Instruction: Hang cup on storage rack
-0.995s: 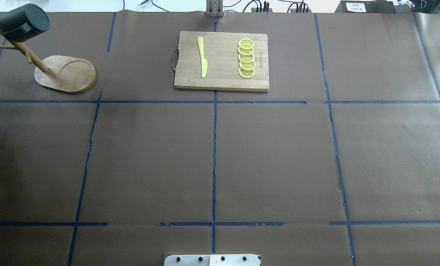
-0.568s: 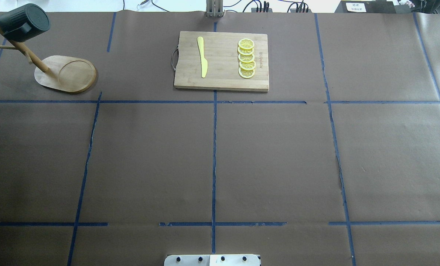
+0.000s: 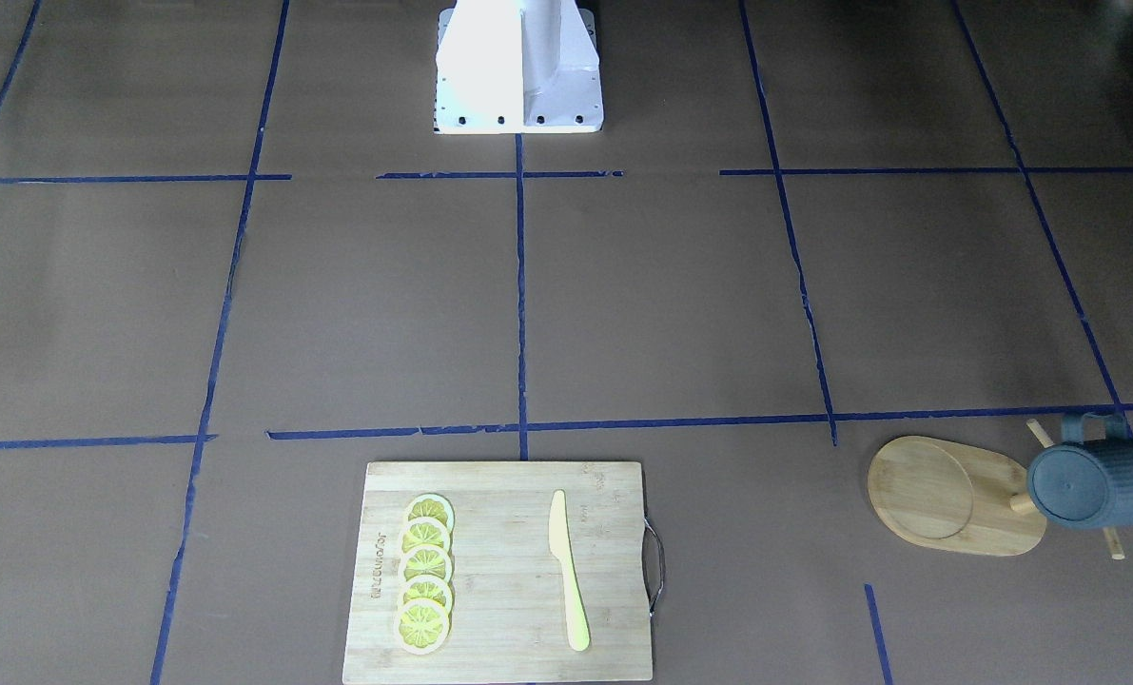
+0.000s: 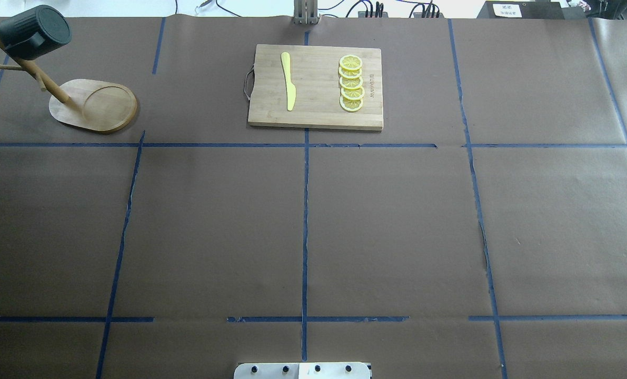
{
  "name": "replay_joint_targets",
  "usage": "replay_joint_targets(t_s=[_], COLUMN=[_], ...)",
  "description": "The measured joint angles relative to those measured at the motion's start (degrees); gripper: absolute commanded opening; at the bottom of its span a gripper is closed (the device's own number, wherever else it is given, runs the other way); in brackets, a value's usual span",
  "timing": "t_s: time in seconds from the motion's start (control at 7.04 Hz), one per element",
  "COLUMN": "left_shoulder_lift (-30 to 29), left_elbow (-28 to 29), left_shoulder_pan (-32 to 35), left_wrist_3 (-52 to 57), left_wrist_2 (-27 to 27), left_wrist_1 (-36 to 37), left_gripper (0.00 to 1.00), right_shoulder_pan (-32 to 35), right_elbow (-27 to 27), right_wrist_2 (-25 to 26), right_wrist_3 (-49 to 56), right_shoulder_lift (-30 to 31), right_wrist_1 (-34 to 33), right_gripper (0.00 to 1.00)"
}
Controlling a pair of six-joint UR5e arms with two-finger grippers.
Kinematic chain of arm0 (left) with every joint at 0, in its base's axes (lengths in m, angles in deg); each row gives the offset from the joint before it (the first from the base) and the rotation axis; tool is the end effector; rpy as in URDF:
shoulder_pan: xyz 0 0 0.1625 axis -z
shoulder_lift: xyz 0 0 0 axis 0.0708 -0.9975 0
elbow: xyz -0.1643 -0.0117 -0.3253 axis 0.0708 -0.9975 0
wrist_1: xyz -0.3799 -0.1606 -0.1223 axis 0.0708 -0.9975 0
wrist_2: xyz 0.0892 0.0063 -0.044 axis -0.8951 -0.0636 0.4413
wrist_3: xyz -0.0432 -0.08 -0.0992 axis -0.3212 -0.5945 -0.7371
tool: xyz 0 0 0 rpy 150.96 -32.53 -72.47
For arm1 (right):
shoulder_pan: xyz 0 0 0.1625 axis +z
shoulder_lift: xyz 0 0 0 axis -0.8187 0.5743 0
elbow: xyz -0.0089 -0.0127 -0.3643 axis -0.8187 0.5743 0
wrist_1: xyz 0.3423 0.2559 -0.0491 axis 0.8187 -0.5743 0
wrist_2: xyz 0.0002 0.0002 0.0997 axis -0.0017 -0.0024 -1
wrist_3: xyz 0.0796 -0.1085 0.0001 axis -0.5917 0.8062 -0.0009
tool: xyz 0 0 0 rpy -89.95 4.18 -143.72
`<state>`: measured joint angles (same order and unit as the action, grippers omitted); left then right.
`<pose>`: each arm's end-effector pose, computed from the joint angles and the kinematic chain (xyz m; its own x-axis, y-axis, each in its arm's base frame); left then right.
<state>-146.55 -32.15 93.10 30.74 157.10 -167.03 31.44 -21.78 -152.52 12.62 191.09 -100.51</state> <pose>-0.0978 -0.4720 0.7641 0.7990 0.5992 -0.0502 -0.5638 0.7756 0.2839 0.0135 -0.4242 0.5870 0.7032 -0.1888 0.6855 0.1660 0.9811 0.0999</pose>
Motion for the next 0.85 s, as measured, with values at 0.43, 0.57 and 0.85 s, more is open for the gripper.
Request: replay_joint_targets(t_s=[0.43,0.57,0.85], left_shoulder_lift=[1.4,1.6,1.3], left_elbow=[-1.6,-4.4,-11.7], left_shoulder_pan=[4.8,4.9,4.5], left_wrist_3=[-25.8,-33.4,-38.7], left_wrist_2=[25.1,27.7,29.1], left_wrist_1=[7.3,8.9,17.7], left_gripper=[1.0,1.0,1.0], right_shoulder_pan=[0.0,0.0,0.0], right_elbow=[0.1,0.1,0.1], right_wrist_2=[0.1,0.1,0.1], right_wrist_3=[0.1,0.1,0.1], right_shoulder_lift=[0.0,0.0,0.0], right_wrist_1=[0.1,0.1,0.1], right_gripper=[1.0,1.0,1.0])
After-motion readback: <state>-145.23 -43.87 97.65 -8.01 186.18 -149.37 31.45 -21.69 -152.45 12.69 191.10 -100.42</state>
